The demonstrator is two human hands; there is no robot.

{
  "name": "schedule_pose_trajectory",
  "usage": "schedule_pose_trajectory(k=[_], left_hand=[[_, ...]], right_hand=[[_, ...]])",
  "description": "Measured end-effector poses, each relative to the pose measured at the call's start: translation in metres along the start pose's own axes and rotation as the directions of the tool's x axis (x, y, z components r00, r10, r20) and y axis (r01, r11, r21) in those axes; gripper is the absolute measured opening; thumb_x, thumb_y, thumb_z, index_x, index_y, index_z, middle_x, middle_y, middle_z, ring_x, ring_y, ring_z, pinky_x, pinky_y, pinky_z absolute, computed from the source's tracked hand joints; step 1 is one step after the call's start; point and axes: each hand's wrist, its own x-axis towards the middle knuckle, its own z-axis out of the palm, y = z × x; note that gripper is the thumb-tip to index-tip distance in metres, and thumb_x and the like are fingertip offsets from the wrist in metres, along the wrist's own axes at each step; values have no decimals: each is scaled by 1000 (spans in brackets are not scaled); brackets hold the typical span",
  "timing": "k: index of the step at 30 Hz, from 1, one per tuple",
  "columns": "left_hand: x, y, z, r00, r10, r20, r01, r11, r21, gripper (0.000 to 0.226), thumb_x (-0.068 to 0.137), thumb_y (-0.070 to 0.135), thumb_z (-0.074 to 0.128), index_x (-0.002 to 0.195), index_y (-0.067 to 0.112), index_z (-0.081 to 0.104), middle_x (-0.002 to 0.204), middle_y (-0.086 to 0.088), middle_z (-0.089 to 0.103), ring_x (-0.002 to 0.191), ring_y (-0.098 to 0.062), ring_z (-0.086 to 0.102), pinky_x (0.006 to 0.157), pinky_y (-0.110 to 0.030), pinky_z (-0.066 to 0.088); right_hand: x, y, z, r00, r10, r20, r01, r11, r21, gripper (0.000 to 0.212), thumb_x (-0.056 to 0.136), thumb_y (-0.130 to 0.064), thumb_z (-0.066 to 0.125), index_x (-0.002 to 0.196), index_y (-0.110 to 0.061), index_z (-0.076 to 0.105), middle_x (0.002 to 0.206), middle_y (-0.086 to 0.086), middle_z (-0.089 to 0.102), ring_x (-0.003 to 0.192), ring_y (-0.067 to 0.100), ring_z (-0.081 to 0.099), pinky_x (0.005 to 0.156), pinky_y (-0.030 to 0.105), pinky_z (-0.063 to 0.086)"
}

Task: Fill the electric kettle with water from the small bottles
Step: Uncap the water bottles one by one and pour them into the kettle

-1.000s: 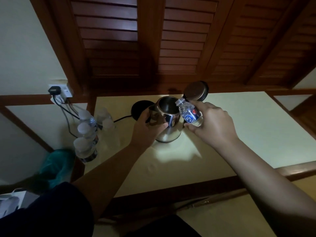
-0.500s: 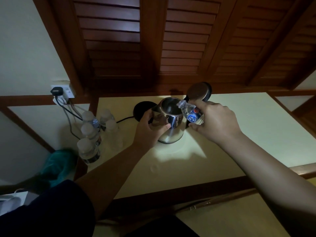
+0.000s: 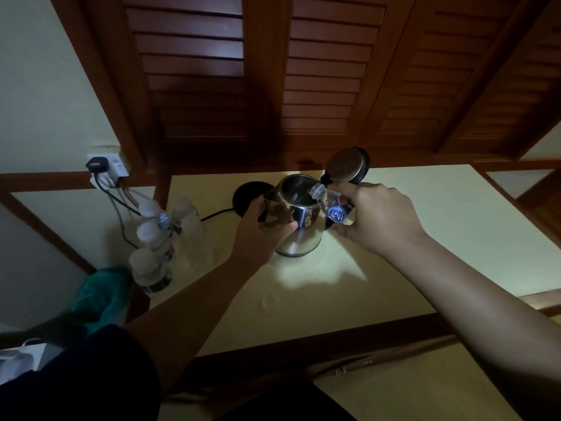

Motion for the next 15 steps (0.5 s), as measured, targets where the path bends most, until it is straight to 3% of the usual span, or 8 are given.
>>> schedule_pose_trajectory(k=[4,8,10,15], left_hand=[[1,0,1,1000,-1,13,2,1000,-20,58,83,22,85,134,22,58,119,9,67,112,-3,64,98,-29,58],[-1,2,0,1000,-19,6,19,999,-28,53,84,13,84,131,19,58,114,14,66,106,9,62,89,-12,53],[-1,2,0,1000,-24,-5,24,999,-42,52,84,11,84,128,21,59,112,15,65,105,11,61,87,-10,52],[0,4,0,999,-40,-8,39,998,-55,55,82,11,85,131,18,60,109,17,67,106,3,65,92,-24,58]], right_hand=[[1,1,0,1000,-8,-1,8,1000,-3,67,80,-51,77,142,-45,52,109,-1,72,99,33,69,68,33,43],[1,2,1,1000,-19,-4,19,1000,-12,64,79,-50,77,139,-45,54,107,-3,72,98,33,70,68,32,44],[1,3,1,1000,-21,2,21,1000,-18,62,80,-50,77,137,-45,54,105,-4,73,97,32,70,67,31,42],[2,4,-1,1000,-24,7,24,999,-24,58,80,-48,76,135,-45,56,103,-3,73,95,33,70,66,30,40]])
